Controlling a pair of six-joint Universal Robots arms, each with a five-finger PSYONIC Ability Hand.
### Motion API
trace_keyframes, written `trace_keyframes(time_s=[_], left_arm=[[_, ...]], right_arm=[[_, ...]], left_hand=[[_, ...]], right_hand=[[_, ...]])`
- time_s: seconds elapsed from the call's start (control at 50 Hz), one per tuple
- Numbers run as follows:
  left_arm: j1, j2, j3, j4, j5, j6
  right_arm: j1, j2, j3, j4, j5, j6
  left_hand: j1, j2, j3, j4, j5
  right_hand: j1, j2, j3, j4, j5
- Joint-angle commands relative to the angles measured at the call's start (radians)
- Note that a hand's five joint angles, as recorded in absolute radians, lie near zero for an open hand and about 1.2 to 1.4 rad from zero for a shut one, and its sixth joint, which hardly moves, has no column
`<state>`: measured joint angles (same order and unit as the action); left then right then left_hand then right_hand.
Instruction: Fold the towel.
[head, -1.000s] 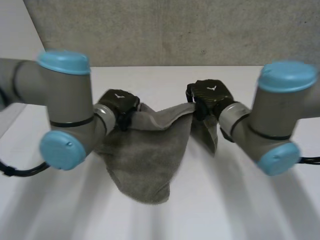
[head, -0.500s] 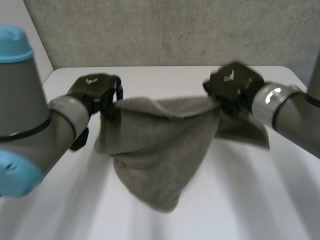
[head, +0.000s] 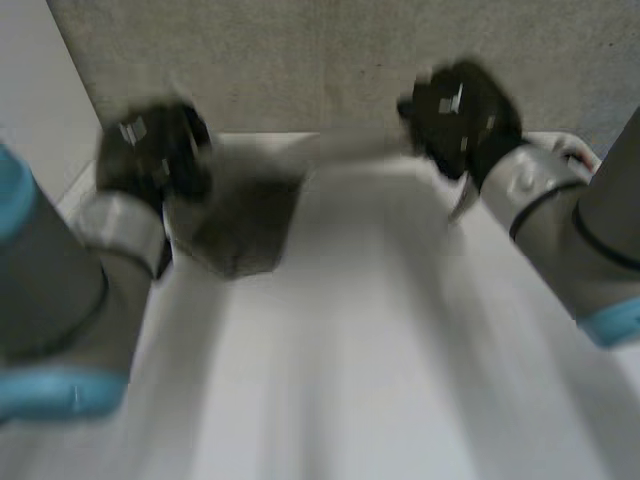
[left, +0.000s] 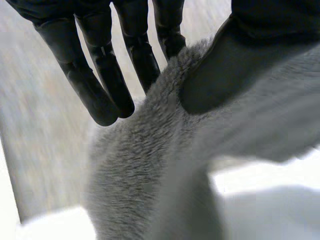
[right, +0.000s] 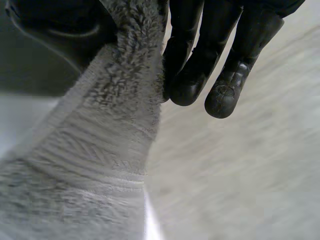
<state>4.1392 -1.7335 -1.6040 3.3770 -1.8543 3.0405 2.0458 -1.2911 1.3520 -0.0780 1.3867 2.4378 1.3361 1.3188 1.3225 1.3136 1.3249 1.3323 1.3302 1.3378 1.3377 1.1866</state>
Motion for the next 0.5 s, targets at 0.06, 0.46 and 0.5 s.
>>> trace_keyframes(time_s=[0.06, 0.46, 0.5], left_arm=[[-0.033, -0.014, -0.284, 0.025, 0.049, 0.006], [-0.062, 0.056, 0.019, -0.200, 0.138, 0.064], [-0.036, 0.005, 0.058, -0.202, 0.138, 0.123]], right_arm=[[-0.006, 0.032, 0.193, 0.106, -0.005, -0.005], [-0.015, 0.035, 0.421, -0.164, 0.009, 0.010], [-0.015, 0.062, 0.432, -0.180, 0.012, 0.009]], left_hand=[[-0.480, -0.462, -0.466, -0.457, -0.643], [-1.058, -1.041, -1.044, -1.035, -1.221], [-1.058, -1.041, -1.044, -1.035, -1.221]], right_hand=[[0.064, 0.066, 0.058, 0.059, 0.035], [0.064, 0.066, 0.058, 0.059, 0.035], [0.064, 0.066, 0.058, 0.059, 0.035]])
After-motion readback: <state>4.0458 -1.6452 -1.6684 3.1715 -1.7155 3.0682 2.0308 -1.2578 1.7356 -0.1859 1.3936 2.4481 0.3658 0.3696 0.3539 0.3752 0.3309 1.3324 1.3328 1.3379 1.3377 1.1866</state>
